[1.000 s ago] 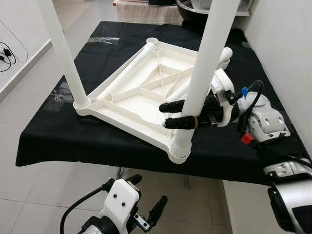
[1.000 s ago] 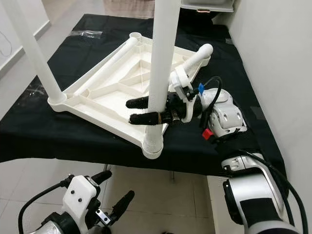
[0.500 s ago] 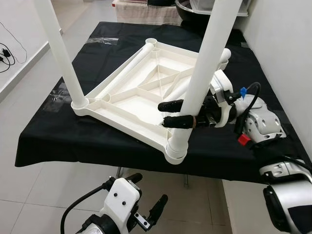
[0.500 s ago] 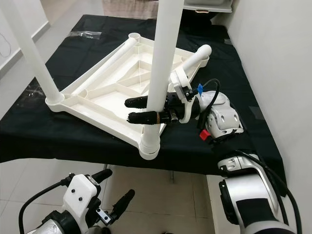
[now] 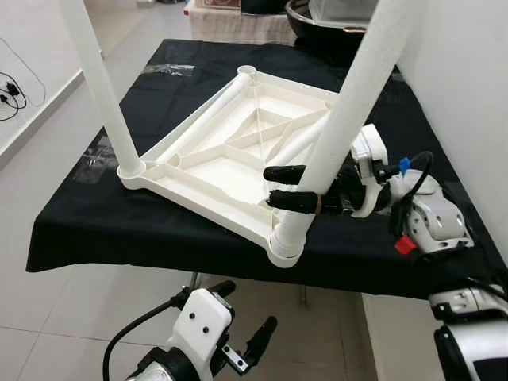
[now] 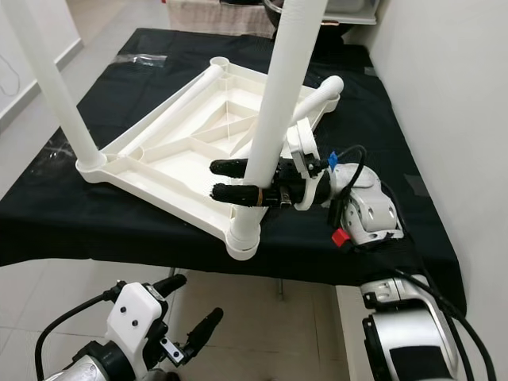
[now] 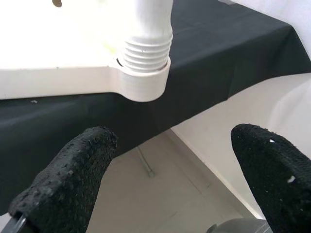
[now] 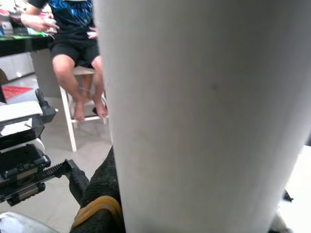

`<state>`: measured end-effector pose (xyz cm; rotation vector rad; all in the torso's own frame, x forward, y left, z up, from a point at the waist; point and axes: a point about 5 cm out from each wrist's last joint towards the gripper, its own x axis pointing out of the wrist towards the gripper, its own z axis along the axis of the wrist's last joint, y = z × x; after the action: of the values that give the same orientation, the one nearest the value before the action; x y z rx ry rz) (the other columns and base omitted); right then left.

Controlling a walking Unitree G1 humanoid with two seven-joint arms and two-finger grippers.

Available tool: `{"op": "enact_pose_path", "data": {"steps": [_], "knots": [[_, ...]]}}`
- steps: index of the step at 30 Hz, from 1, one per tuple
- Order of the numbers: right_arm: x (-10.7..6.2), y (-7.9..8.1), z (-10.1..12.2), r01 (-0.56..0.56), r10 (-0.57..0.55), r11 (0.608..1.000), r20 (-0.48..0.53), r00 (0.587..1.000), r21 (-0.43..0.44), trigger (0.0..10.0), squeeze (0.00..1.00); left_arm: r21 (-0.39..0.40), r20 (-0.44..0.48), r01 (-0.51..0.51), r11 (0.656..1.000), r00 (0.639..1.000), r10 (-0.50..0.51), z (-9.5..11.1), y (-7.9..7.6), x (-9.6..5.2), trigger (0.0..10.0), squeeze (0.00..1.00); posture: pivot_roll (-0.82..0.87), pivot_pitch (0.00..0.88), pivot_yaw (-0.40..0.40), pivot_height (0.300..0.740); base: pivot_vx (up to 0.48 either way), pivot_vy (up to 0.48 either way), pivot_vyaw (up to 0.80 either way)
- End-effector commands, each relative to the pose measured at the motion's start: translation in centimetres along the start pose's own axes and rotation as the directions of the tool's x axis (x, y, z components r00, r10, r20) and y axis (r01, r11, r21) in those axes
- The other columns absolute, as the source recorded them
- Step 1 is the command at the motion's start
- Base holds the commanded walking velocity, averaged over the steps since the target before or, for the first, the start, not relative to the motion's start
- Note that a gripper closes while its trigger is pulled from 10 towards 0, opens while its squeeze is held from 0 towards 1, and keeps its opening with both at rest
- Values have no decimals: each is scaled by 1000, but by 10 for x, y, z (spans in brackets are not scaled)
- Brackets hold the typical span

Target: Building children table

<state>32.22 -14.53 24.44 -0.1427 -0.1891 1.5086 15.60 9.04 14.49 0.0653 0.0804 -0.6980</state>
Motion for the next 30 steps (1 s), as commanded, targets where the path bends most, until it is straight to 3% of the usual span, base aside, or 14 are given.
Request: {"op": "enact_pose_path", "data": {"steps": [1, 5, 9, 12, 16, 17, 19, 22, 25, 26, 28, 29, 30], "knots": [[3, 3, -27, 77, -71, 996, -146, 987, 35, 10000, 0, -7, -26, -5, 1000, 1000, 5, -6, 1, 0, 10000, 0, 148, 164, -54, 740, 0, 0, 0], [5, 2, -26, 111, -109, 994, -154, 982, 10, 10000, 0, -2, -25, -7, 1000, 1000, 7, -6, 1, 0, 10000, 0, 147, 165, -54, 740, 0, 0, 0], [9, -4, -26, 225, -222, 974, -170, 960, -2, 10000, 0, -3, -23, -13, 1000, 1000, 13, -6, 2, 1, 10000, 0, 139, 164, -57, 740, 0, 0, 0], [7, -14, -32, 401, -394, 916, -181, 901, 0, 10000, 0, -4, -17, -24, 1000, 1000, 24, -5, 2, 1, 10000, 0, 140, 149, -62, 740, 0, 0, 0], [4, -18, -37, 486, -478, 874, -196, 856, -6, 10000, 0, 8, -12, -31, 999, 999, 32, -5, 4, 2, 10000, 0, 139, 143, -63, 740, 0, 0, 0], [2, -21, -41, 547, -539, 837, -215, 814, -30, 10000, 0, 17, -10, -36, 999, 999, 36, -5, 7, 2, 10000, 0, 140, 133, -59, 740, 0, 0, 0], [2, -22, -42, 563, -557, 825, -220, 801, -43, 10000, 0, 19, -10, -37, 999, 999, 37, -5, 8, 2, 10000, 0, 140, 132, -58, 740, 0, 0, 0], [-1, -30, -51, 657, -638, 752, -296, 711, -44, 10000, 0, 28, -4, -41, 999, 999, 41, -5, 12, 5, 10000, 0, 134, 142, -56, 740, 0, 0, 0], [-2, -31, -55, 677, -651, 735, -317, 689, -40, 10000, 0, 31, 0, -46, 998, 999, 46, -4, 13, 6, 10000, 0, 133, 142, -59, 740, 0, 0, 0], [-3, -33, -59, 717, -689, 696, -324, 648, -45, 10000, 0, 32, 4, -57, 998, 998, 57, -3, 15, 6, 10000, 0, 133, 145, -58, 740, 0, 0, 0], [-3, -33, -59, 717, -689, 696, -324, 648, -45, 10000, 0, 32, 4, -57, 998, 998, 57, -3, 15, 6, 10000, 0, 133, 145, -58, 740, 0, 0, 0], [-4, -34, -62, 735, -701, 677, -335, 629, -36, 10000, 0, 29, 5, -61, 998, 998, 61, -3, 15, 6, 10000, 0, 134, 145, -57, 740, 0, 0, 0], [-5, -37, -64, 773, -734, 634, -338, 589, -31, 10000, 0, 30, 5, -59, 998, 998, 59, -3, 15, 6, 10000, 0, 138, 148, -61, 740, 0, 0, 0]]}}
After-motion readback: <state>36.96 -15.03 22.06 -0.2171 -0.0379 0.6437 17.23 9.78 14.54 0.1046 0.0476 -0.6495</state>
